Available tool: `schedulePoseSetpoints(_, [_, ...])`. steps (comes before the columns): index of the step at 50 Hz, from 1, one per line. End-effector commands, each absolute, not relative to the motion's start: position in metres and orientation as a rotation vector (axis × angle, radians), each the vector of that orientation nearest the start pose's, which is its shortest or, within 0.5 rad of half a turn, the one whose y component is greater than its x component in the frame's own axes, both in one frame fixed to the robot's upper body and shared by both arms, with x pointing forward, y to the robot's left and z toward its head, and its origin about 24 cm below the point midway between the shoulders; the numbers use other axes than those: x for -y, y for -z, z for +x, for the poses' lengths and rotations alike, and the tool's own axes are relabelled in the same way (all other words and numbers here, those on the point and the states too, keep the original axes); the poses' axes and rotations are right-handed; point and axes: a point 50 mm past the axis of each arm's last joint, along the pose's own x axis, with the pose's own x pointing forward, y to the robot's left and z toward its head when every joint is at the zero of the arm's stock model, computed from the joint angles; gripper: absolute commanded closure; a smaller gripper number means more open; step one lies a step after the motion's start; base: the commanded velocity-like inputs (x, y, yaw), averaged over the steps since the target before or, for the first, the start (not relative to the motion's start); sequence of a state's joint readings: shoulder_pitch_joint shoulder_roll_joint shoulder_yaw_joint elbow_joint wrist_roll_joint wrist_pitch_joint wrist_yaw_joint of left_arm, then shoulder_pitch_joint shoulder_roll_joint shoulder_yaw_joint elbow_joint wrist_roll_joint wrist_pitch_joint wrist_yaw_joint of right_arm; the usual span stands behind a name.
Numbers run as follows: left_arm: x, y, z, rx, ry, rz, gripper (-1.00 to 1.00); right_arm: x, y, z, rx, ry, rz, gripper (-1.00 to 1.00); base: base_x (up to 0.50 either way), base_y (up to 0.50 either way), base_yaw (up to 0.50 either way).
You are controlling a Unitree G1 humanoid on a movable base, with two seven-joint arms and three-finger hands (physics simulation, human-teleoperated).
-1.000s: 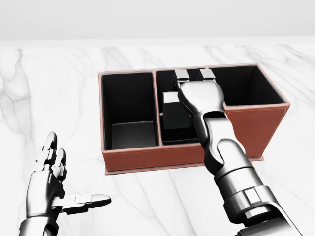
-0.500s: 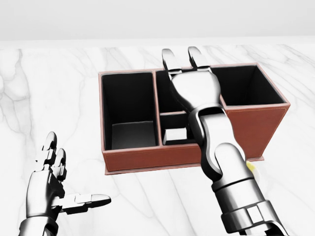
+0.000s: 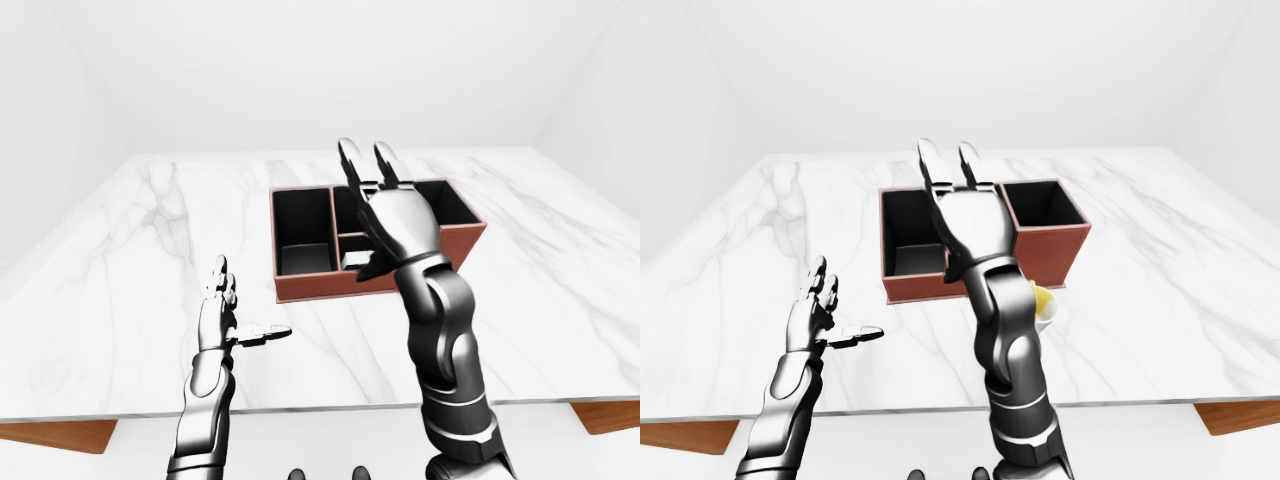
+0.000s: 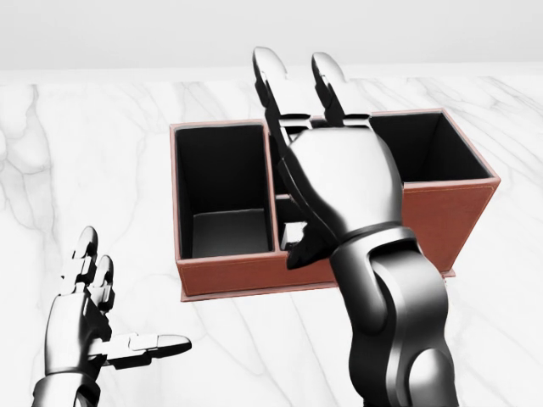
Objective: Pick up the book and place it in the caddy.
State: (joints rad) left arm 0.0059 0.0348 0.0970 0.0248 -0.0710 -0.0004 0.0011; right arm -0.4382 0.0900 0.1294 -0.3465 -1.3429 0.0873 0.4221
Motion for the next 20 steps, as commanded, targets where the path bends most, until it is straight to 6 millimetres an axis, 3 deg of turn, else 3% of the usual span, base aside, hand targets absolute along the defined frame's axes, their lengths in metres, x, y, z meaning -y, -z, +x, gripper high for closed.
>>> schedulePoseSetpoints(1, [-0.180,-0.038,0.251,-0.021,-0.102,-0.038,-1.00,0.091,-0.201,0.245,0.539,-0.037,-0.971,-1.00,0.00,0.00,0.00])
schedulePoseSetpoints(9, [-0.178,-0.043,0.247,-0.018,-0.101,-0.037,-1.00,0.108,-0.176,0.234,0.514,-0.063,-0.640,-1.00,0.00,0.00,0.00])
schedulePoseSetpoints(20, [-0.178,-0.044,0.247,-0.012,-0.100,-0.040,-1.00,0.119,-0.140,0.239,0.386,-0.030,-0.589,-1.00,0.00,0.00,0.00])
